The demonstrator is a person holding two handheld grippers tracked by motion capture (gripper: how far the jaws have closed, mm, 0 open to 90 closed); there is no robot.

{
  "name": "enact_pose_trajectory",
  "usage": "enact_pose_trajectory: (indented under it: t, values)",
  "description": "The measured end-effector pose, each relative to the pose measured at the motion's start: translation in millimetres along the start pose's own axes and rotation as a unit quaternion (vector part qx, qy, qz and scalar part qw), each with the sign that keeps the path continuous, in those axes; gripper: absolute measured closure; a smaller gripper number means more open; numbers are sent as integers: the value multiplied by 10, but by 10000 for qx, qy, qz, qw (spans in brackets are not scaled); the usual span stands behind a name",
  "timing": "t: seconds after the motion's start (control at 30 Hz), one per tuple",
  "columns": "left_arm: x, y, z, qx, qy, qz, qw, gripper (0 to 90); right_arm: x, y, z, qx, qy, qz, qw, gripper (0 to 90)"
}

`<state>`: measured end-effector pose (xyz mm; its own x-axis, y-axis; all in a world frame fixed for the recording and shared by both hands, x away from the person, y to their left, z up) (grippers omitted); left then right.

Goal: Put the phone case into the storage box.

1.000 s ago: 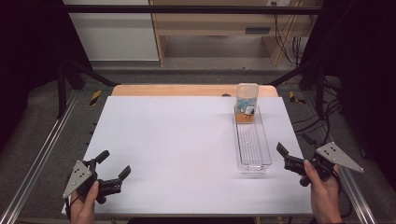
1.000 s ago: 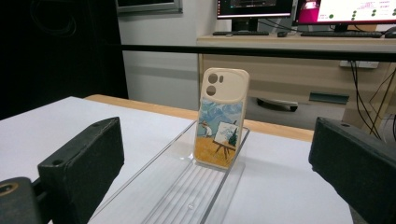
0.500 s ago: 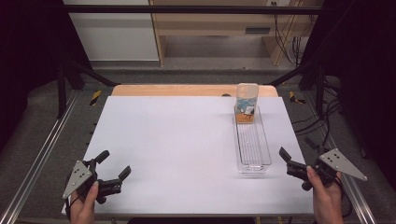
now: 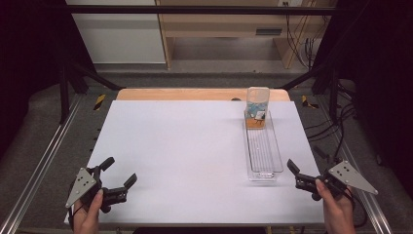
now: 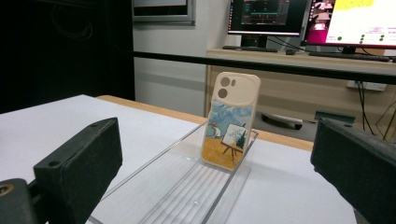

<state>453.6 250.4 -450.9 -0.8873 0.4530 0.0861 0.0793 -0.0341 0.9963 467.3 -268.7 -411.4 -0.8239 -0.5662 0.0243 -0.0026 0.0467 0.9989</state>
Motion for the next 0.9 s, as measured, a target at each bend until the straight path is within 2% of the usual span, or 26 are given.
enact_pose_trajectory:
  t: [0.27,0.9]
  values:
    - [0,1,-1,-9,-8,-6,10000,10,-50,-89,93,71,175,16,9998,24]
    - [2,1,0,-102,-23,-35,9999,10,-222,-255,267,-71,397,22,9992,22]
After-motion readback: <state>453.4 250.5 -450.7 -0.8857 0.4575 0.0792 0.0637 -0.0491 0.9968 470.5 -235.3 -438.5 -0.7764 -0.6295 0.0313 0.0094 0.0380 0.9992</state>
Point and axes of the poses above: each handheld gripper's, and its own axes: x roughly backward along the jaws, y roughly out of its top, z roughly to its left, the point moved 9 cm from there along -x, roughly forward along the jaws, and after that the axes turned 8 degrees about y, right-handed, at the moved point
